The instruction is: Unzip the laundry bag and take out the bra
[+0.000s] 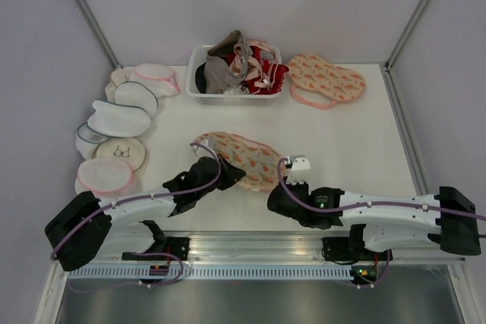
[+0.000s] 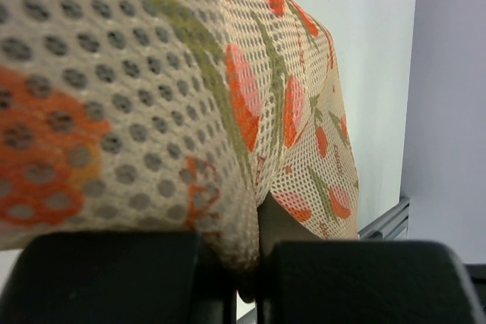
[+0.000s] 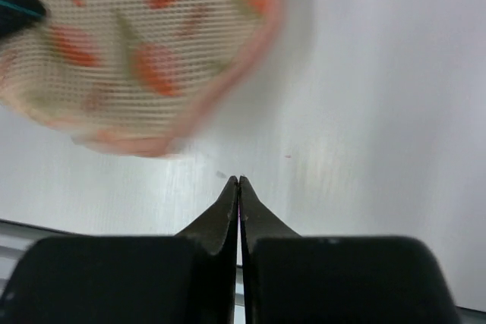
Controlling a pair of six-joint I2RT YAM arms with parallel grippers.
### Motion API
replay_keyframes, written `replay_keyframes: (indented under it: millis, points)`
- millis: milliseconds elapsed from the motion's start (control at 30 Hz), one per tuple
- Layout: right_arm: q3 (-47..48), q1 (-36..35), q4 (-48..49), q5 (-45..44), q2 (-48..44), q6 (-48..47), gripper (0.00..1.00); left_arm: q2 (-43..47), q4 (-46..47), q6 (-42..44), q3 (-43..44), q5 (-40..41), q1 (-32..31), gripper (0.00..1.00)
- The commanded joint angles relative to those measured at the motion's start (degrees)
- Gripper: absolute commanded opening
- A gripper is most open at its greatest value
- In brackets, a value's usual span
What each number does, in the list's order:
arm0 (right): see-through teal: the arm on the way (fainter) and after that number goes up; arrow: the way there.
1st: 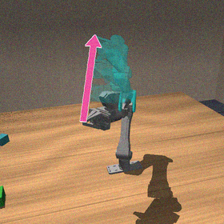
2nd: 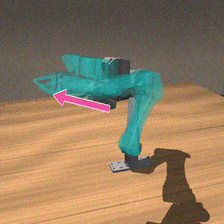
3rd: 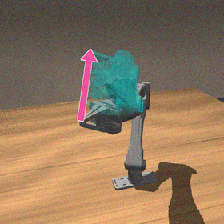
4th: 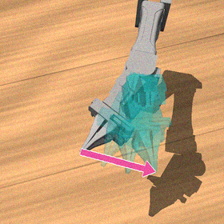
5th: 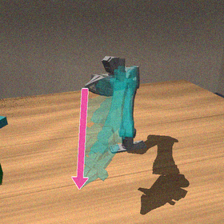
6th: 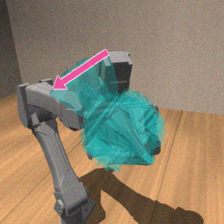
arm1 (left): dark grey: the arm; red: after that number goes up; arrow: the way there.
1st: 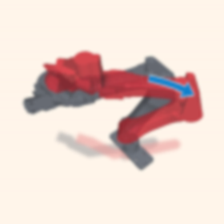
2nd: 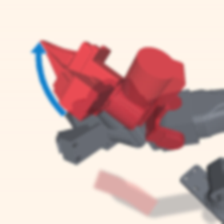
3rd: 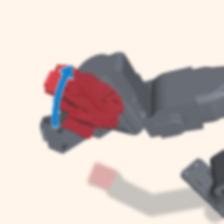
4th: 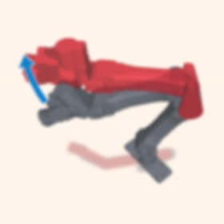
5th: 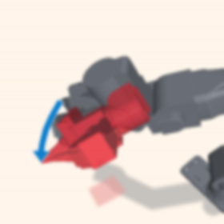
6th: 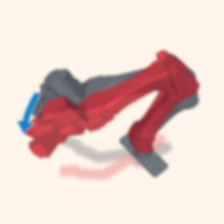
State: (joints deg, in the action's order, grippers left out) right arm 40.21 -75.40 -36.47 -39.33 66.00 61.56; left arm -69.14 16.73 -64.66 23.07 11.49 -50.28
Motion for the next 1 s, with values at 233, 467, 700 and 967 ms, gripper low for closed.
replay_keyframes:
  millis: [233,467,700,967]
  points:
    - [1.0,1.8,-8.2,-0.2,1.1,-7.5,0.0,11.0,3.0,24.4,-2.8,-13.6,8.8,0.02]
    - [-1.7,1.7,10.3,7.6,-0.9,-16.5,0.14,10.3,0.6,23.8,-0.1,-16.4,9.0,0.02]
    - [-7.6,1.8,28.8,22.8,0.0,-17.2,0.46,10.2,0.1,20.9,-1.1,-14.3,9.1,0.02]
    - [-7.4,1.3,38.8,24.9,6.7,-16.7,0.47,9.5,2.3,18.9,-1.3,-15.5,9.1,0.02]
